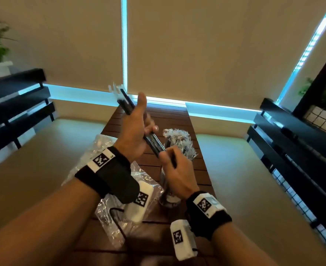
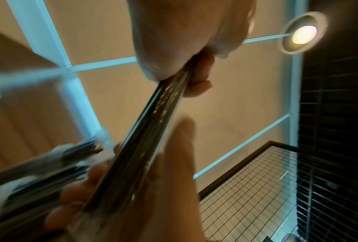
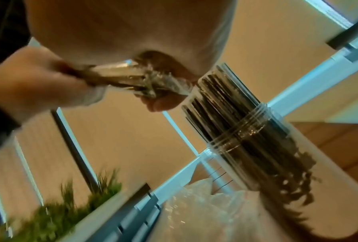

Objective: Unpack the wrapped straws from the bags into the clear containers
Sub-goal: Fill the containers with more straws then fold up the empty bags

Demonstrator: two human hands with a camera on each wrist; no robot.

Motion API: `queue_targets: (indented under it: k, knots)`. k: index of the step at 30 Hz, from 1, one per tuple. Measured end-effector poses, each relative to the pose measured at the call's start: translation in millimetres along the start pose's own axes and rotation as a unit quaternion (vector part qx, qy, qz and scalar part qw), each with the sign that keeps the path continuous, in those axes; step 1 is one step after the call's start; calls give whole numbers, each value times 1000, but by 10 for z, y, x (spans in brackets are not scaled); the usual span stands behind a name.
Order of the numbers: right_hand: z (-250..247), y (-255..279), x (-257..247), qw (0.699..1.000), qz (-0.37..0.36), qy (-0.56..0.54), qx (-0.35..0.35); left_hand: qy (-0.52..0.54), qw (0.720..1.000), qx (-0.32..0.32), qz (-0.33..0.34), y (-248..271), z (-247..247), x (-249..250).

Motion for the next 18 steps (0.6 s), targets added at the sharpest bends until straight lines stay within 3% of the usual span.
queue_targets:
  k: [2, 3, 6, 8, 10, 13, 14, 16, 18]
  knots:
    - [-98, -59, 51, 990, 71, -124, 2, 22, 998, -39, 33, -42, 92, 163]
    - [-97, -95, 84, 971, 118, -208, -17, 36, 997, -60, 42, -51, 133, 206]
    - [-40, -126, -1, 873, 208, -433, -81, 31, 987, -126, 92, 10, 275, 226]
    - [-59, -133, -29, 838, 229, -488, -89, -13, 980, -152, 128, 86, 355, 183]
    - [-83, -108, -2, 853, 228, -464, -76, -50, 974, -160, 153, 112, 384, 165]
    - [-302, -117, 81, 960, 110, -254, 34, -79, 976, -128, 158, 2, 277, 121]
    - [-410, -109, 123, 977, 69, -175, 100, -91, 977, -109, 158, -49, 203, 84]
    - [-573, -69, 319, 973, 45, -94, 205, -139, 974, -79, 161, -123, 51, -44]
    - [-552, -99, 619, 976, 86, -59, 192, -184, 969, -57, 154, -166, -66, -222]
Point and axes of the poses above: each hand's wrist, its own y-axis away from the middle knuckle, its own z-axis out of the palm, x = y × z, the point moved 6 cm from there along -y, towards the middle knuckle, and after that the axes turned 13 degrees about z, right-handed, at the moved point
